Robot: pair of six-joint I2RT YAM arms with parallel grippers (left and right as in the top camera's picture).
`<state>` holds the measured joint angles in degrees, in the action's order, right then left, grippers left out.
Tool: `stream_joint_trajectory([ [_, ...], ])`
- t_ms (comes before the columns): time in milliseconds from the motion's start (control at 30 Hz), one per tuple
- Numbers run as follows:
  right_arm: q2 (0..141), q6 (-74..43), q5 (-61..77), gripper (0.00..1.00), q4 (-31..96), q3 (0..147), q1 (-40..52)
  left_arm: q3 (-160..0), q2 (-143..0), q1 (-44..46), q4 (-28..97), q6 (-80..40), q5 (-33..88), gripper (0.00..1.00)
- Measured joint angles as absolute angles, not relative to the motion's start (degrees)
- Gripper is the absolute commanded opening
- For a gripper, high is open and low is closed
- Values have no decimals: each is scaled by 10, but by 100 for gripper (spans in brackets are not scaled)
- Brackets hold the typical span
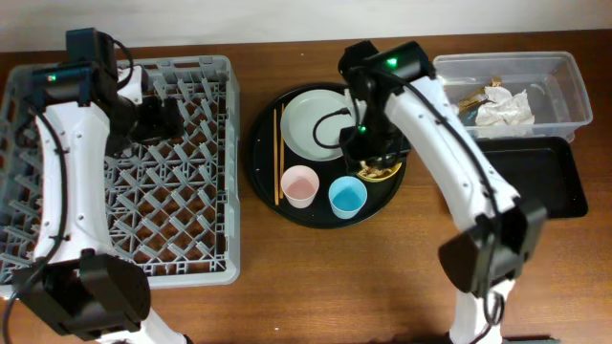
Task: Sort waste into correct bins and load items into the dishwasher rack
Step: 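Move right gripper to the yellow bowl and grasp its rim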
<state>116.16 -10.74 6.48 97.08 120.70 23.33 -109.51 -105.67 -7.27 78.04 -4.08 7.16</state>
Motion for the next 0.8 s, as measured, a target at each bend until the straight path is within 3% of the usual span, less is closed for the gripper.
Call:
stream_joint_trajectory([
  [33, 1137, -110, 62, 73, 971, 1206, 233, -1095, -1057, -63, 784, -41, 71, 99],
  [67, 1099, -114, 55, 74, 970, 1204, 233, -1095, -1057, -54, 787, -41, 72, 100],
  [200, 959, -119, 39, 73, 970, 1155, 223, -1095, -1057, 7, 794, -41, 72, 99],
  [333, 961, -121, 50, 72, 897, 1027, 175, -1094, -1057, 93, 792, -39, 72, 99],
  [600, 1007, -170, 55, 50, 597, 846, 107, -1063, -1065, 162, 735, -39, 64, 99],
  [667, 1041, -187, 50, 43, 568, 841, 102, -1062, -1080, 161, 732, -39, 46, 100],
  [800, 1095, -221, 32, 39, 547, 841, 102, -1058, -1094, 159, 728, -45, -28, 99],
])
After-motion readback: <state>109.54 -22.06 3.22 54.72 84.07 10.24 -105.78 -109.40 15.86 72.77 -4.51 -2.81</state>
